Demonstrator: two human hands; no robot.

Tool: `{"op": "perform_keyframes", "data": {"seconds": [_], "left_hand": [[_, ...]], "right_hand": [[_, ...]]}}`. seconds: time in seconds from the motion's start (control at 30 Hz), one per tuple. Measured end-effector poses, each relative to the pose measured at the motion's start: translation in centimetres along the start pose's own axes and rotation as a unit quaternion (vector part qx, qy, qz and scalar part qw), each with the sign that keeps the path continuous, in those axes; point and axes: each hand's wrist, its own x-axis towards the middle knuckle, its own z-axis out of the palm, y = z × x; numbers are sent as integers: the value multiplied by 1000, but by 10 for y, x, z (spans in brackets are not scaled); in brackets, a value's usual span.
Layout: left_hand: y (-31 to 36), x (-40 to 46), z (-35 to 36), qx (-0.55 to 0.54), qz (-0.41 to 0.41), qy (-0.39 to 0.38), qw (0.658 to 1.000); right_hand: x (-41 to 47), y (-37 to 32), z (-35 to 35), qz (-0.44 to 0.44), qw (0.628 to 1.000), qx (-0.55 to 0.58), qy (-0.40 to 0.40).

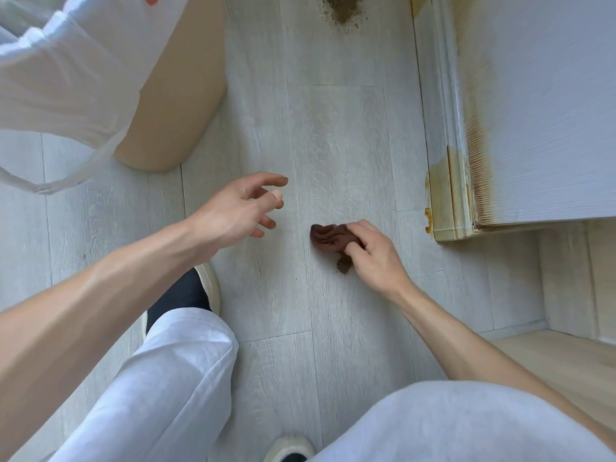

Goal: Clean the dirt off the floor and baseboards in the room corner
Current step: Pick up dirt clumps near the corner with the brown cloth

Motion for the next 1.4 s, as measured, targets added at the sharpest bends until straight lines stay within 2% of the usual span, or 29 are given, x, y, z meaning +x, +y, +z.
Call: {"op": "perform_keyframes", "data": {"seconds": [0.13,0.2,0.27,0.33,0.43,0.6,0.73,0.87,0.97,1.07,1.17,1.33,1.4], "left_hand": [[-1,0,-1,-1,0,-4,1000],[-1,0,-3,2,-2,-6,1000],[-1,0,-4,0,-4,-6,1000],[-2,0,-6,0,-5,-7,1000],[-4,0,-5,1,-7,-9,1000],[-6,0,-5,3,-4,-12,1000],[-8,1,-7,0,-3,-10,1000],[-9,1,-9,-7,0,-8,1000],[-8,2,-12,-5,2,-5,1000],[-7,3,-13,-5,3,-2,1000],[-9,3,-13,-5,6,-1,1000],[-12,3,-10,3,7,-1,1000],[-13,4,-10,6,6,-1,1000]], "right_hand": [[-29,13,-32,40,980,154,121],[-52,29,-41,112,955,205,183],[-75,53,-41,215,923,206,243],[-89,73,-33,286,901,188,266],[-77,69,-14,277,906,164,275],[-32,26,16,169,952,104,235],[-29,16,18,124,970,55,203],[-38,15,15,83,987,27,138],[-41,13,13,15,992,-77,95],[-35,4,6,-9,967,-253,7],[-28,-9,6,-16,928,-369,-41],[-20,-22,12,-24,890,-446,-88],[-18,-22,15,-36,880,-467,-84]]}}
